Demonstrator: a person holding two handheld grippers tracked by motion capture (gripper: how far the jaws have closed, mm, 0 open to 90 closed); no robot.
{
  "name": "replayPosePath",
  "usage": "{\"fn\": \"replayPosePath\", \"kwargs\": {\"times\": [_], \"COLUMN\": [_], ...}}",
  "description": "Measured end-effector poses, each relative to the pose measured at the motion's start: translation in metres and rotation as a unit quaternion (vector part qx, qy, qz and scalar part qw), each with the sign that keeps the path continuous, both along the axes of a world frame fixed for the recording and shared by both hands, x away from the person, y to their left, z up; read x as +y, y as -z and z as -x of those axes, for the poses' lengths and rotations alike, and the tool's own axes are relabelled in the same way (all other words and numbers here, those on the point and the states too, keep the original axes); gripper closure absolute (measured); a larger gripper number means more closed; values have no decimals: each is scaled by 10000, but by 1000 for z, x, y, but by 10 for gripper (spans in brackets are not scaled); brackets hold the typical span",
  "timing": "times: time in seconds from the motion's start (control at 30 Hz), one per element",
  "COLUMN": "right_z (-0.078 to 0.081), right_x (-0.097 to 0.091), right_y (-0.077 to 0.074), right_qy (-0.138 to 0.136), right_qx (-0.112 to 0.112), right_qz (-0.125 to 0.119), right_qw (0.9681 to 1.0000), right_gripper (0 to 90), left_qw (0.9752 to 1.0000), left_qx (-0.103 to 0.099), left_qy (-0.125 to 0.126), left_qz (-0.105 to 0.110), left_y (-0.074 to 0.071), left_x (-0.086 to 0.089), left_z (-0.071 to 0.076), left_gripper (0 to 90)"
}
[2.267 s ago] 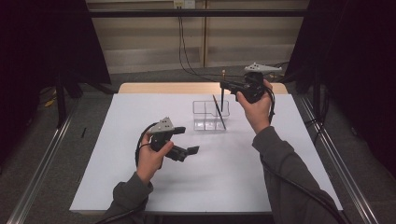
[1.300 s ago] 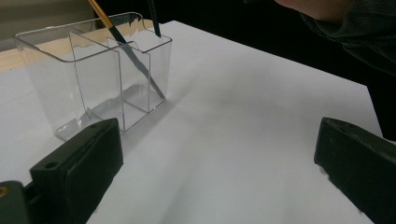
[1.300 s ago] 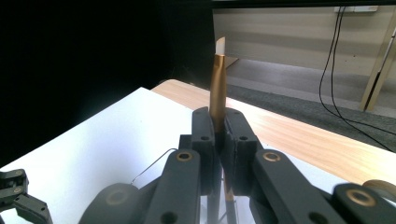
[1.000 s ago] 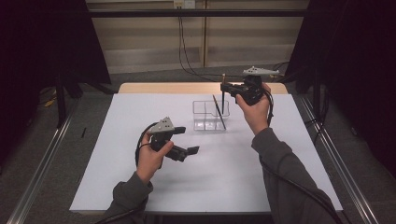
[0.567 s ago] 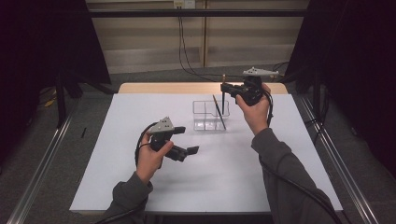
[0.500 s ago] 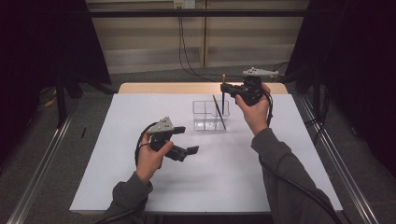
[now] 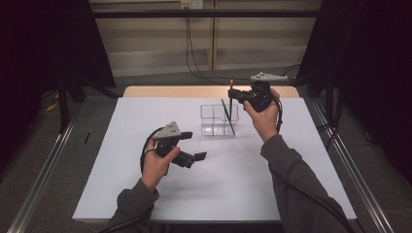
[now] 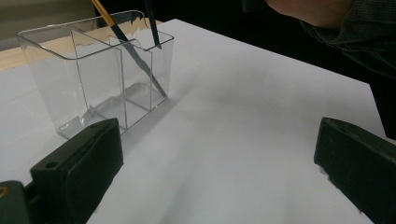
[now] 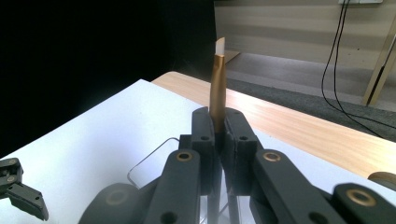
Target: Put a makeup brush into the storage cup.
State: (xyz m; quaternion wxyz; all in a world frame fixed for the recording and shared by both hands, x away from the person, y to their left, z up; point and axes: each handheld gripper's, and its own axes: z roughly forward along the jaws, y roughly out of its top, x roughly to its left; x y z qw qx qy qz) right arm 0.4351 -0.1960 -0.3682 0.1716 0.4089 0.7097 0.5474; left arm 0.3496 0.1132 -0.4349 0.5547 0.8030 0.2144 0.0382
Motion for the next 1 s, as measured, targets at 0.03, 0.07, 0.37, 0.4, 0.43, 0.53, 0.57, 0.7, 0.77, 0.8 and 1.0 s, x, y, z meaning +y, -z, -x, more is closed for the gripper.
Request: {"fn": "replayPosePath", "kwargs": {"times": [0.03,0.07,0.37,0.4,0.43,0.53,0.57,0.7,0.77,0.8,1.0], "right_z": [0,1,3,3,4,5,5,6,7,7,8], "right_x": [0,0,-3,-4,-4,-5,-5,-5,-5,-4,-5], "right_y": [1,2,8,8,9,11,12,16,17,18,23], "right_qy": [7,18,34,59,64,77,78,75,87,84,101], "right_qx": [-3,-2,42,49,43,81,86,97,119,127,144], "right_qz": [4,-4,-16,-22,-27,-34,-17,-16,0,10,42], "right_qw": [10000,10000,10000,10000,10000,9999,9999,9999,9999,9999,9998], "right_gripper": [844,844,843,843,843,843,843,841,841,841,841], "left_qw": [10000,10000,10000,10000,10000,10000,10000,10000,10000,10000,10000], "left_qx": [-6,7,-2,4,-8,10,9,3,3,7,-8], "left_qy": [11,2,9,8,21,22,33,6,18,13,50], "left_qz": [-10,17,5,15,-3,16,40,-18,-19,-9,-31], "left_y": [0,0,0,1,1,1,1,1,1,2,2], "left_x": [0,0,-2,-2,-2,-2,-2,-2,-2,-3,-4], "left_z": [0,0,-1,-1,-1,0,0,0,0,-1,-2], "left_gripper": [10,10,10,10,10,11,11,11,11,11,11]}}
